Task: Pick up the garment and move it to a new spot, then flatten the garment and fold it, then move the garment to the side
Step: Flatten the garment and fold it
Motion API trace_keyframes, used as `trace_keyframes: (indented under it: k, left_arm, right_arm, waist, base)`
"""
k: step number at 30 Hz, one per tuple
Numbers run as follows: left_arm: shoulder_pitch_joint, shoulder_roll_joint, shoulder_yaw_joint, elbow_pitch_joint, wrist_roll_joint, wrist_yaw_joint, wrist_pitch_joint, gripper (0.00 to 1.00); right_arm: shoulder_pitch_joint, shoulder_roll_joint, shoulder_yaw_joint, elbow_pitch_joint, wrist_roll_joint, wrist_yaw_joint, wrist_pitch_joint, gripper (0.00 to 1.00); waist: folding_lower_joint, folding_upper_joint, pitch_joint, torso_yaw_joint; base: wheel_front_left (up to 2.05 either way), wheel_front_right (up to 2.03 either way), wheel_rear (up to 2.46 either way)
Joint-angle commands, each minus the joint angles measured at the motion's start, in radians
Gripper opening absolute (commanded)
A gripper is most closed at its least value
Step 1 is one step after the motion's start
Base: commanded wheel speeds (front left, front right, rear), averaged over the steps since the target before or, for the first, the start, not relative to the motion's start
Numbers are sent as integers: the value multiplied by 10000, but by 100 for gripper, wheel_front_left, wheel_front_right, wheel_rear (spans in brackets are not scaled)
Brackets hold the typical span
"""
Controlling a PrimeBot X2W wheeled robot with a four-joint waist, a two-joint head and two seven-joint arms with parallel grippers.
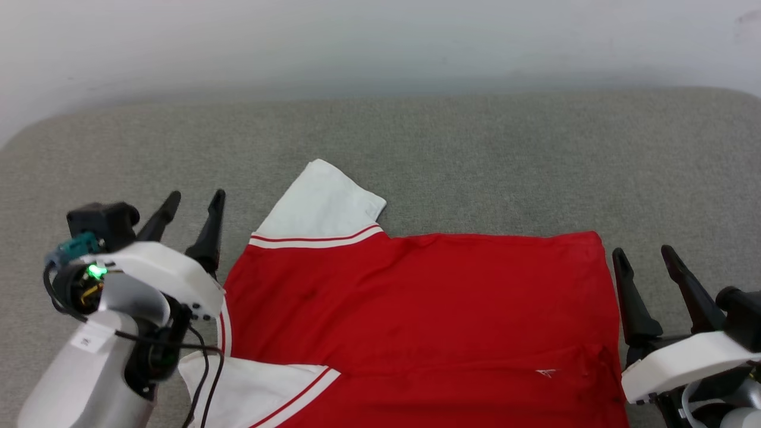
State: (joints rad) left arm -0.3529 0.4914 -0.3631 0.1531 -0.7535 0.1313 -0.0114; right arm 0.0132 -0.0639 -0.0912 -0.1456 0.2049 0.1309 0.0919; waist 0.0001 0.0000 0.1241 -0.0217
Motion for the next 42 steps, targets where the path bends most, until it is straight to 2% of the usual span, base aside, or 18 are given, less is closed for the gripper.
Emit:
trace_keyframes:
  k: [1,5,10,11,18,24,30,34,35,36,37,42]
  left_arm:
    - [-527,-6,84,211,-38,-113,-21,100]
    - [-1679,18,52,834,-110,-539,255,100]
    - [-3136,187,-139,1765,-456,-1252,1402,100]
    - [-3136,187,-139,1765,-456,-1252,1402,100]
    - [-4817,507,-781,3156,-1002,-2048,4210,100]
    - [-5796,893,-1354,4072,-1105,-2274,6350,100]
    - [-6249,1215,-1664,4864,-1179,-2325,7701,100]
    - [-6149,1135,-1948,5255,-1246,-2340,8434,100]
    - [-6081,1113,-2084,5346,-1189,-2353,8602,77]
    - [-5990,1089,-2225,5426,-1137,-2361,8767,47]
    - [-5869,1025,-2320,5507,-1167,-2371,8883,0]
    - [-5751,826,-2434,5678,-1150,-2448,8548,0]
  right_arm:
    - [-251,60,99,-166,-48,-5,-43,100]
    - [-600,130,297,-364,10,-5,-116,100]
    - [-919,146,393,-174,306,-5,-208,100]
    - [-919,146,393,-174,306,-5,-208,100]
    - [-1257,148,554,119,551,-5,-513,100]
    - [-1378,148,702,412,813,-5,-721,100]
    - [-1376,149,854,730,1114,-5,-951,100]
    - [-1387,147,887,942,1342,-5,-1002,100]
    - [-1410,149,896,981,1393,-5,-1011,100]
    - [-1426,147,897,1034,1461,-5,-989,100]
    - [-1441,148,917,1068,1486,-5,-973,100]
    - [-1548,148,812,1299,1562,-5,-735,100]
  waist:
    - [-1,0,623,-363]
    - [-1,0,1203,-729]
    - [-1,0,1728,-1172]
    - [-1,0,1728,-1172]
    - [-1,0,2271,-1737]
    - [-1,0,2717,-2194]
    - [-1,0,3056,-2583]
    - [-1,0,3209,-2703]
    - [-1,0,3238,-2726]
    - [-1,0,3253,-2754]
    - [-1,0,3245,-2780]
    - [-1,0,3130,-2747]
  base:
    - [0,0,0]
    - [0,0,0]
    - [0,0,0]
    - [0,0,0]
    - [0,0,0]
    - [0,0,0]
    - [0,0,0]
    - [0,0,0]
    - [0,0,0]
    - [0,0,0]
    - [0,0,0]
    - [0,0,0]
